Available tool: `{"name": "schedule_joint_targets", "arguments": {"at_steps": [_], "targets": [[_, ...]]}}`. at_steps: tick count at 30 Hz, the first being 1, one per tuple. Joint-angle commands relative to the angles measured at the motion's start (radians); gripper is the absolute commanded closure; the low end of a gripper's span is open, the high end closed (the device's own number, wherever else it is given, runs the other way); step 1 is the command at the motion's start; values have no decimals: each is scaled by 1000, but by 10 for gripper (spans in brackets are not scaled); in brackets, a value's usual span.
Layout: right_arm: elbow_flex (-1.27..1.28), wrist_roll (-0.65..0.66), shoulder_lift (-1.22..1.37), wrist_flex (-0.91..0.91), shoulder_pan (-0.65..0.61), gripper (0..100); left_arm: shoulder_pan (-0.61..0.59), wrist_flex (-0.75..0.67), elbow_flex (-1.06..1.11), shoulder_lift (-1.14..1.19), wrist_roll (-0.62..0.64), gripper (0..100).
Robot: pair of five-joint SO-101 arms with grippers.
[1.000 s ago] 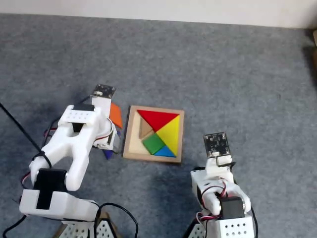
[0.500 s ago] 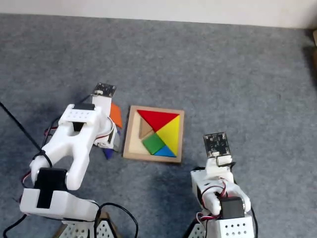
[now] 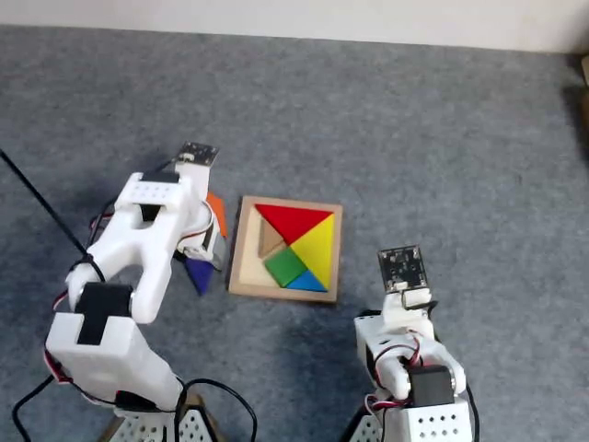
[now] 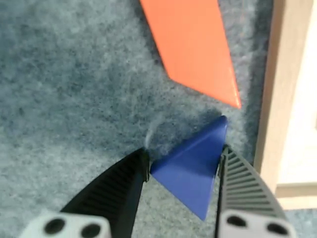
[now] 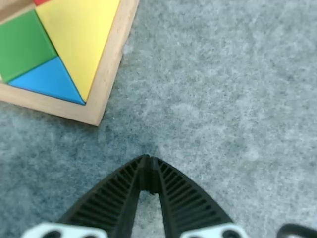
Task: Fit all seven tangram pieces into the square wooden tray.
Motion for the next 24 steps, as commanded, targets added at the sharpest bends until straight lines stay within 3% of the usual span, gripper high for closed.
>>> {"name": "schedule_joint_targets", "arguments": {"at_steps": [1, 24], "targets": [[114, -3, -15, 7, 12, 993, -2, 8, -33, 5, 6, 779], [114, -3, -15, 7, 12, 993, -8, 64, -8, 4, 11, 779]]}}
